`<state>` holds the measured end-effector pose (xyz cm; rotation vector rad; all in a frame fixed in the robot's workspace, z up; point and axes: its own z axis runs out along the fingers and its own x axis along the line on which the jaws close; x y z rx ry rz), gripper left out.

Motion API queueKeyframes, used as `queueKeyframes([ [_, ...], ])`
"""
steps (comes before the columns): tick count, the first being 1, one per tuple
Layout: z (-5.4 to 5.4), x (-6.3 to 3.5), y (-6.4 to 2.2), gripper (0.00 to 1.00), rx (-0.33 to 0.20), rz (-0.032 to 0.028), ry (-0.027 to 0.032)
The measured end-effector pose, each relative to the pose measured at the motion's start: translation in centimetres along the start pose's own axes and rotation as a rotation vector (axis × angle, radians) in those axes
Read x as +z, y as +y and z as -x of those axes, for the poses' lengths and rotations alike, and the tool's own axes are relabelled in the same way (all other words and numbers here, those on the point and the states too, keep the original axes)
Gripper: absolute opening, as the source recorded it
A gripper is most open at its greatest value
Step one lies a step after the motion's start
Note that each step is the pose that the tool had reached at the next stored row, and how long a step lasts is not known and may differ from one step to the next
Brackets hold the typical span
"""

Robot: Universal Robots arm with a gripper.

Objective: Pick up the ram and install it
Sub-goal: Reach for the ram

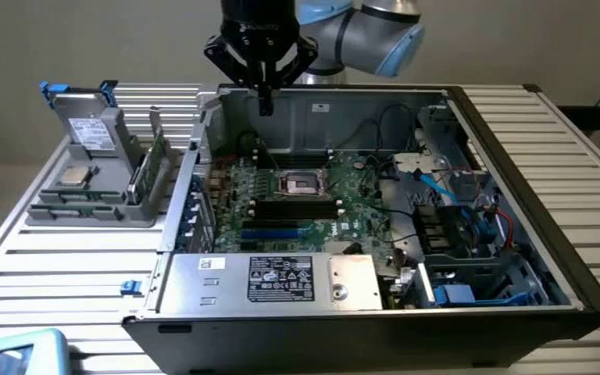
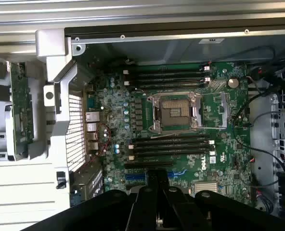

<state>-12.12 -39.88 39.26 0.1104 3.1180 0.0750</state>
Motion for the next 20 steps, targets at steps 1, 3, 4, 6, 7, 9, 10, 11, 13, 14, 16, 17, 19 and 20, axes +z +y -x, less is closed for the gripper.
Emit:
queueKeyframes([
  [1,0.0,0.0,0.0,0.11,0.0,0.0,0.0],
  [3,0.0,0.0,0.0,0.11,0.0,0.0,0.0],
  [4,0.0,0.0,0.0,0.11,0.0,0.0,0.0],
  [6,0.0,0.0,0.0,0.11,0.0,0.0,0.0],
  [7,0.0,0.0,0.0,0.11,0.0,0.0,0.0],
  [9,0.0,0.0,0.0,0.11,0.0,0.0,0.0],
  [10,0.0,0.0,0.0,0.11,0.0,0.0,0.0],
  [11,0.0,0.0,0.0,0.11,0.0,-0.0001,0.0],
  [13,-0.1,0.0,-0.01,0.11,0.0,0.0001,-0.0001],
  [14,-0.4,0.0,-0.03,0.11,0.0,0.0002,-0.0005],
  [16,-1.0,-0.02,-0.07,0.11,0.0,0.0002,-0.0019],
  [17,-1.3,-0.03,-0.09,0.11,0.0,0.0002,-0.0028],
  [19,-2.1,-0.05,-0.15,0.11,0.0,0.0003,-0.0046],
  [20,-2.5,-0.05,-0.18,0.11,0.0,0.0004,-0.0054],
])
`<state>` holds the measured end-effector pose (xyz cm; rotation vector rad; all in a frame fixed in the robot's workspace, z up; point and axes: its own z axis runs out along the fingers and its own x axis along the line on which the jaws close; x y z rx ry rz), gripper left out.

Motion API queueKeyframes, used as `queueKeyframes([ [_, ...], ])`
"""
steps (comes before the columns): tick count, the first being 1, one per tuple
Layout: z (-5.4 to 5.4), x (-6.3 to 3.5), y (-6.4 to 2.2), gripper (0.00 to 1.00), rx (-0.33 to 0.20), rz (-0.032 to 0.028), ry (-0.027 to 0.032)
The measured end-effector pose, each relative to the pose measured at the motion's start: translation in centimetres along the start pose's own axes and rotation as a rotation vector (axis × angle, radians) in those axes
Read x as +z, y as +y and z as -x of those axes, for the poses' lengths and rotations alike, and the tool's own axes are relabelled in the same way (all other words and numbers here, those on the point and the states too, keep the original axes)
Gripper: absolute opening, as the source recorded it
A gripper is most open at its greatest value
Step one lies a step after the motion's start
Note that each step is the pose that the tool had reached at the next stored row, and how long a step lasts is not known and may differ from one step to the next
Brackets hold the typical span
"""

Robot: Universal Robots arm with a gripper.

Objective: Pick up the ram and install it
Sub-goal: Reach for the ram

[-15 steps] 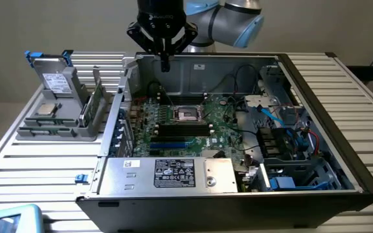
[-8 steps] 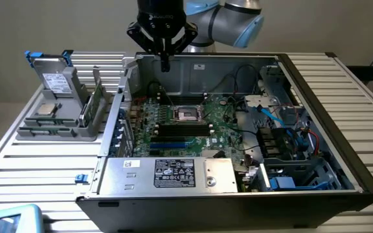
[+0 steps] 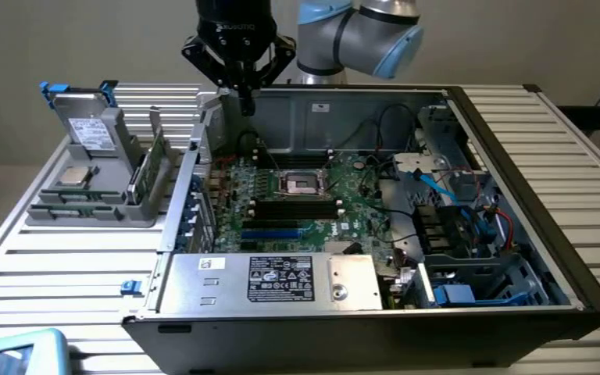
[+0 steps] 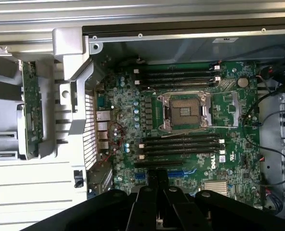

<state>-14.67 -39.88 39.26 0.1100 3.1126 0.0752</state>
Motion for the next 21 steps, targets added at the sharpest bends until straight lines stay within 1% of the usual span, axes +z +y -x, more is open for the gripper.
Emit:
queueKeyframes([
  [12,-3.9,-0.07,-0.27,0.11,0.0,-0.0001,-0.0002],
  [15,-4.7,-0.09,-0.33,0.11,0.0,-0.0002,0.0022],
  [19,-6.5,-0.08,-0.46,0.11,0.0,-0.0004,0.0034],
  [21,-7.2,-0.08,-0.51,0.11,0.0,-0.0004,0.0036],
])
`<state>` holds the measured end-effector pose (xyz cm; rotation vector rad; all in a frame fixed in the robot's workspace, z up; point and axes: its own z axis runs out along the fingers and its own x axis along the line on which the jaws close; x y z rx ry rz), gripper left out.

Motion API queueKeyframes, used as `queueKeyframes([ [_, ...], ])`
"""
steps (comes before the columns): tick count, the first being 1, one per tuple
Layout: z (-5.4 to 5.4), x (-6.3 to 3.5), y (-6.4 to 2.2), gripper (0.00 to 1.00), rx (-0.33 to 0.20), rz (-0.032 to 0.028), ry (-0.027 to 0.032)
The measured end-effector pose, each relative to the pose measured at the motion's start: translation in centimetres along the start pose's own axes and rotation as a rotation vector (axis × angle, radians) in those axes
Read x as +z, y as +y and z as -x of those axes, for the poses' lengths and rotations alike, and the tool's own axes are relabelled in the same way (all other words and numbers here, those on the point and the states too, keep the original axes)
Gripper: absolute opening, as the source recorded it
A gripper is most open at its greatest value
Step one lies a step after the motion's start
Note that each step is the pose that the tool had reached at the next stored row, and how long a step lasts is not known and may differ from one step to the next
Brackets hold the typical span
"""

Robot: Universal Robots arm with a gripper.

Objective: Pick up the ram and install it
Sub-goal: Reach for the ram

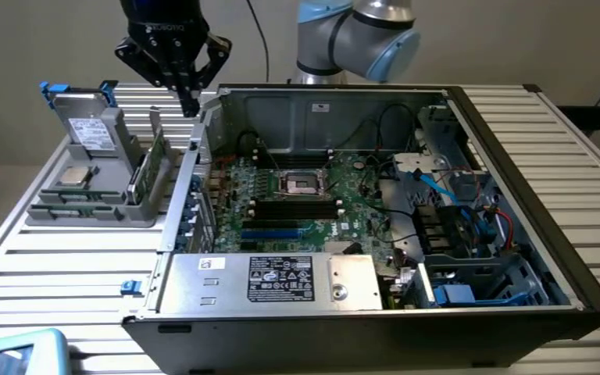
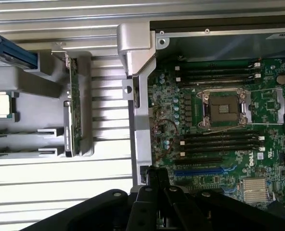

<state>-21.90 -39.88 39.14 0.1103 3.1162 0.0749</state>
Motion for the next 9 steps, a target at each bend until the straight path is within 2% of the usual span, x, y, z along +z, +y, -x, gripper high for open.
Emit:
queueKeyframes([
  [9,-4.0,-0.01,-0.29,0.11,0.0,0.0001,0.0001],
])
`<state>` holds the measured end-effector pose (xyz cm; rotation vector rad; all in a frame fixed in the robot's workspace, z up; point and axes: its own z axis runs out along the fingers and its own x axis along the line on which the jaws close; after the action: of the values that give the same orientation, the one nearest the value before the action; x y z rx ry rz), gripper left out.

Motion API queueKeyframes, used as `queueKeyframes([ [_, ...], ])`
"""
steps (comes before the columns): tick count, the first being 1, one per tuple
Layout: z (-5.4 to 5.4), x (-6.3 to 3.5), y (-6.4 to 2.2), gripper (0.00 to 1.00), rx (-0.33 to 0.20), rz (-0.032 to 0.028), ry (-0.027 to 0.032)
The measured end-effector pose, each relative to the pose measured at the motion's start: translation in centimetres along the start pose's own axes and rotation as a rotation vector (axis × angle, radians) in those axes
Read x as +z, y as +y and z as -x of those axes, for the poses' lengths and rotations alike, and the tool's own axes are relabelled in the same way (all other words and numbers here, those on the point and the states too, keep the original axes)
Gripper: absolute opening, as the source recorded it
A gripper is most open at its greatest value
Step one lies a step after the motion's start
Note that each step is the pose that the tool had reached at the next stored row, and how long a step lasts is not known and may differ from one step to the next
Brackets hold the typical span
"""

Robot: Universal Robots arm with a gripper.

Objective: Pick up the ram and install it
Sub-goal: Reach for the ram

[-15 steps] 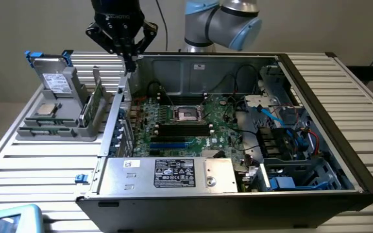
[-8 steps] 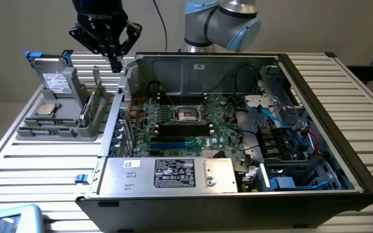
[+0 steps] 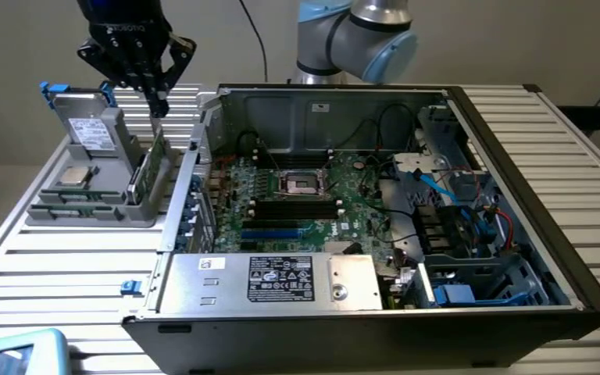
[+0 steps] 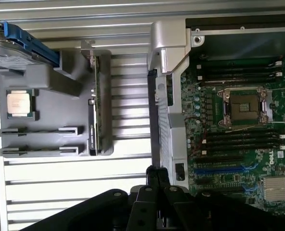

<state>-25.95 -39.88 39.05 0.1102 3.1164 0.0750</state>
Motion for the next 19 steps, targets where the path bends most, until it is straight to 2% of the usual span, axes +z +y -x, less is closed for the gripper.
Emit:
queueKeyframes([
  [19,-8.6,0.21,-0.62,0.11,0.0,0.0,0.0],
])
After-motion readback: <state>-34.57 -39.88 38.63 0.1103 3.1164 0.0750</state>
